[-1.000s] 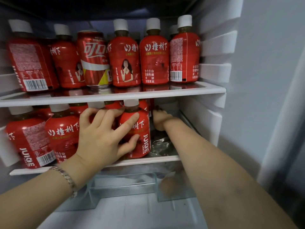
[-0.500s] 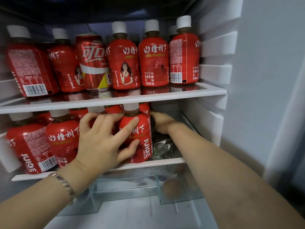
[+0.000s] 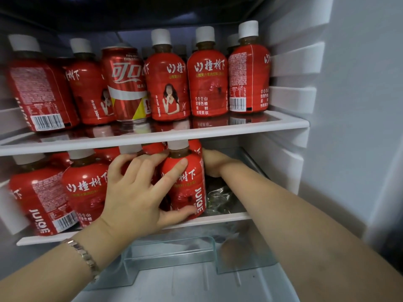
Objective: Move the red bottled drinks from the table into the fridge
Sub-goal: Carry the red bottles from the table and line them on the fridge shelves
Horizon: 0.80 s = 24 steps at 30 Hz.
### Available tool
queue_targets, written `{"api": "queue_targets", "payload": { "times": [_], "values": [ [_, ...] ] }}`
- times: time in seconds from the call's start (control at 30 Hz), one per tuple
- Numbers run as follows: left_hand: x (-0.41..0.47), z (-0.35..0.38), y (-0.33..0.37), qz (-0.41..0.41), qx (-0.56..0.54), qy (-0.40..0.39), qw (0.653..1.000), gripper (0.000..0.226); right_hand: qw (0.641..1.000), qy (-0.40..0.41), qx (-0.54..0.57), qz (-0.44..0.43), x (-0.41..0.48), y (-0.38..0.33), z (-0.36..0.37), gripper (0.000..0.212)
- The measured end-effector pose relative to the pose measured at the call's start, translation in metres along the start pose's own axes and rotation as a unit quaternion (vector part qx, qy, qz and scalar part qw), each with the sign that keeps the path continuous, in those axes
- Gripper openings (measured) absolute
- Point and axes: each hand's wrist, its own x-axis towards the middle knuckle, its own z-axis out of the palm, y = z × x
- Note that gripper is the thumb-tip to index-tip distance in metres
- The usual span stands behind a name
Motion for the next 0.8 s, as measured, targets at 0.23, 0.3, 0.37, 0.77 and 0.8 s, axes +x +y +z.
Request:
{"api": "queue_targets", "payload": {
  "times": [0.23, 0.3, 0.37, 0.77, 0.8],
  "values": [
    [0.0, -0.002, 0.0, 0.004, 0.003, -0.022, 1.0, 0.073, 0.998, -0.005, -0.068, -0.02, -0.025, -0.006, -0.009, 0.048],
    [0.0, -0.002, 0.0, 0.007, 0.019, -0.032, 0.999, 0.071, 0.994, -0.005, -0.106, -0.016, -0.037, -0.009, -0.014, 0.049],
    [-0.001, -0.004, 0.001, 0.013, 0.036, -0.047, 0.998, 0.068, 0.988, 0.016, -0.15, -0.022, -0.045, -0.012, -0.014, 0.049],
    [0.008, -0.032, 0.0, -0.024, -0.161, 0.03, 0.986, 0.033, 0.944, -0.035, -0.303, 0.127, -0.16, -0.04, -0.034, 0.038],
    [0.015, -0.037, -0.002, -0.043, -0.185, 0.058, 0.98, 0.03, 0.939, -0.067, -0.311, 0.133, -0.172, -0.048, -0.038, 0.037]
  ]
}}
